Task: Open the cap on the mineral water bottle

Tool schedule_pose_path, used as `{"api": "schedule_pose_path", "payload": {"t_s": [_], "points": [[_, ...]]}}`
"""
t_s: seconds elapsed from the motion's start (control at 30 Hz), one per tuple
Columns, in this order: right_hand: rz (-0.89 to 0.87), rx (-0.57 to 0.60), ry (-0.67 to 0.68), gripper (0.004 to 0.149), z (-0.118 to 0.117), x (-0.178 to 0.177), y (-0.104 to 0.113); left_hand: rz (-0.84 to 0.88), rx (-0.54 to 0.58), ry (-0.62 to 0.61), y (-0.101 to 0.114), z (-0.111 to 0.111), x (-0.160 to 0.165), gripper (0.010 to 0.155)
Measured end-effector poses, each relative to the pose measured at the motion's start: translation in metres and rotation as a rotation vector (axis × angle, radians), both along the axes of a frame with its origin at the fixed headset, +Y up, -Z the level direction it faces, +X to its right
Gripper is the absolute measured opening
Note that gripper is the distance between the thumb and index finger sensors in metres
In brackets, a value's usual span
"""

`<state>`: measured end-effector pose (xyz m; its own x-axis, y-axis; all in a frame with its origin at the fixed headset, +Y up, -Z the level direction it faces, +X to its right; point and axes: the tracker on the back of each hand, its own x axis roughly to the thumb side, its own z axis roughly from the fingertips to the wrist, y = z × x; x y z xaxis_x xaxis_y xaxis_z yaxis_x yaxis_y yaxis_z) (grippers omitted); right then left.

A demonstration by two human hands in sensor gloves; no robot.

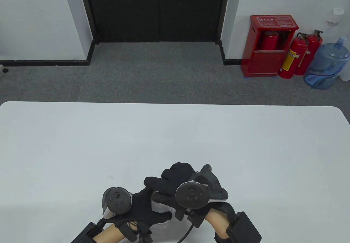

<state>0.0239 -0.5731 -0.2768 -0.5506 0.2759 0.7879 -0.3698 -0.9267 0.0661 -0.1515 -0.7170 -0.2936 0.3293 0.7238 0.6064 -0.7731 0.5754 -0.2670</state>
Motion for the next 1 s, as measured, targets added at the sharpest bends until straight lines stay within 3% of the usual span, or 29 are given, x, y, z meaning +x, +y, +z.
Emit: {"api": "schedule_pose_path", "payload": {"t_s": [0.13,0.33,0.4,0.47,0.67,0.73,0.83,0.9,1.0], "points": [[-0.047,0.083,0.019,0.064,0.001,0.001,0.004,0.032,-0.022,-0.024,0.001,-0.002,-0.003,0.099],[-0.095,-0.056,0.067,0.061,0.0,-0.003,0.0,0.066,-0.047,-0.034,0.002,-0.002,-0.007,0.099],[-0.105,0.015,0.025,0.061,0.001,-0.005,-0.001,0.072,-0.047,-0.039,0.002,-0.001,-0.007,0.099],[-0.089,0.13,-0.053,0.071,0.001,-0.006,-0.001,0.069,-0.044,-0.034,0.002,-0.001,-0.007,0.099],[-0.039,0.256,-0.219,0.061,0.001,-0.011,-0.003,0.081,-0.093,-0.041,-0.005,-0.005,-0.002,0.099],[-0.048,0.269,-0.203,0.06,0.001,-0.014,-0.003,0.075,-0.093,-0.045,-0.008,-0.005,-0.002,0.099],[-0.031,0.19,-0.156,0.061,0.003,-0.017,-0.006,0.078,-0.1,-0.046,-0.011,-0.005,-0.007,0.099],[-0.065,0.237,-0.118,0.06,0.005,-0.018,-0.006,0.094,-0.097,-0.031,-0.011,-0.007,-0.012,0.099],[-0.087,0.212,-0.052,0.06,0.009,-0.018,-0.003,0.085,-0.052,-0.012,-0.004,-0.007,-0.017,0.099]]}}
